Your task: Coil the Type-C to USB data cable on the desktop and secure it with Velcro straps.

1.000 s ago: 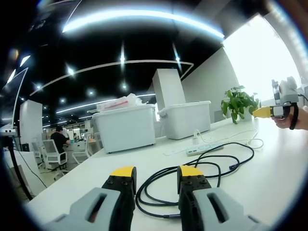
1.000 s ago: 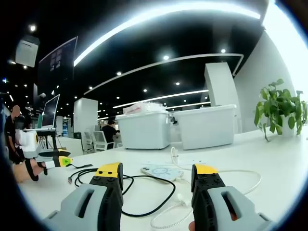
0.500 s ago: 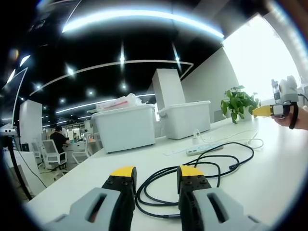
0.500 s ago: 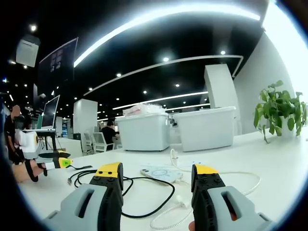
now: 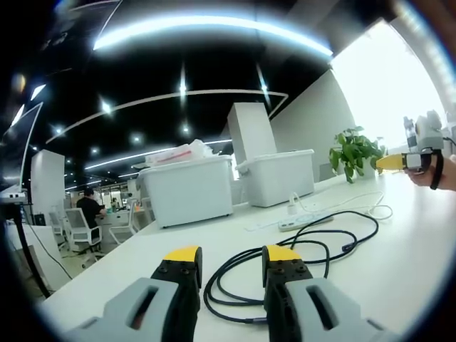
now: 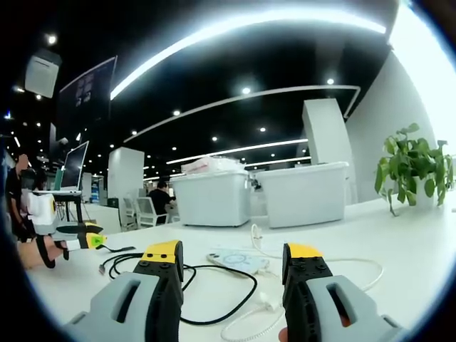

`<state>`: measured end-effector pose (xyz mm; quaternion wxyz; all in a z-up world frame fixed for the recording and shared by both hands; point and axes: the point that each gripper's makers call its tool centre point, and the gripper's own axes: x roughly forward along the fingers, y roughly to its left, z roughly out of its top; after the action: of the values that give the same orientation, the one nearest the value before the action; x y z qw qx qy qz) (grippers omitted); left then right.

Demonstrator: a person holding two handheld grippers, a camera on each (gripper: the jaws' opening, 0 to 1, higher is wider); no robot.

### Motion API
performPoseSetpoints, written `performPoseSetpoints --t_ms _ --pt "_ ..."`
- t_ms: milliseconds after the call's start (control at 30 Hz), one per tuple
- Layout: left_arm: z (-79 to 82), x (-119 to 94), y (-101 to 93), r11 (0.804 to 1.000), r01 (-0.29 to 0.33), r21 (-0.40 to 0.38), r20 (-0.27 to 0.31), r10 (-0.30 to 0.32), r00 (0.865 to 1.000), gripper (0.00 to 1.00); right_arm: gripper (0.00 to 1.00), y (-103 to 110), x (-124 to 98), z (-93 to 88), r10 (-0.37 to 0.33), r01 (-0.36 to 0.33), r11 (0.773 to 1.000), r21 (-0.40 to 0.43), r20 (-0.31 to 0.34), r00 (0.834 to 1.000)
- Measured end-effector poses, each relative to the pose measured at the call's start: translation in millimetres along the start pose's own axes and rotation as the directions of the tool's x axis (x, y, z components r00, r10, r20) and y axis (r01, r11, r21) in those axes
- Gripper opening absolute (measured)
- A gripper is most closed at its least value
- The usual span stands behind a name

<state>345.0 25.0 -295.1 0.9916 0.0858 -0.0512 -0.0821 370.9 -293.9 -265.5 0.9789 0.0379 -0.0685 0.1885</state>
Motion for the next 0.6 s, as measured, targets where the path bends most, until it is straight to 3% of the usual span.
performPoseSetpoints --t_ms 400,600 --pt "2.8 -1 7.7 1.000 -0.021 -0.016 0.007 0.021 1.000 0.35 0.56 4 0 11.6 0.008 -0.005 0.997 -0.071 0.044 0.999" --pt "7.1 -1 13.0 0.999 -0.039 -0.013 0.024 0.039 0.999 0.35 0.54 2 -1 41.0 0.004 0.008 0.995 -0.097 0.127 0.992"
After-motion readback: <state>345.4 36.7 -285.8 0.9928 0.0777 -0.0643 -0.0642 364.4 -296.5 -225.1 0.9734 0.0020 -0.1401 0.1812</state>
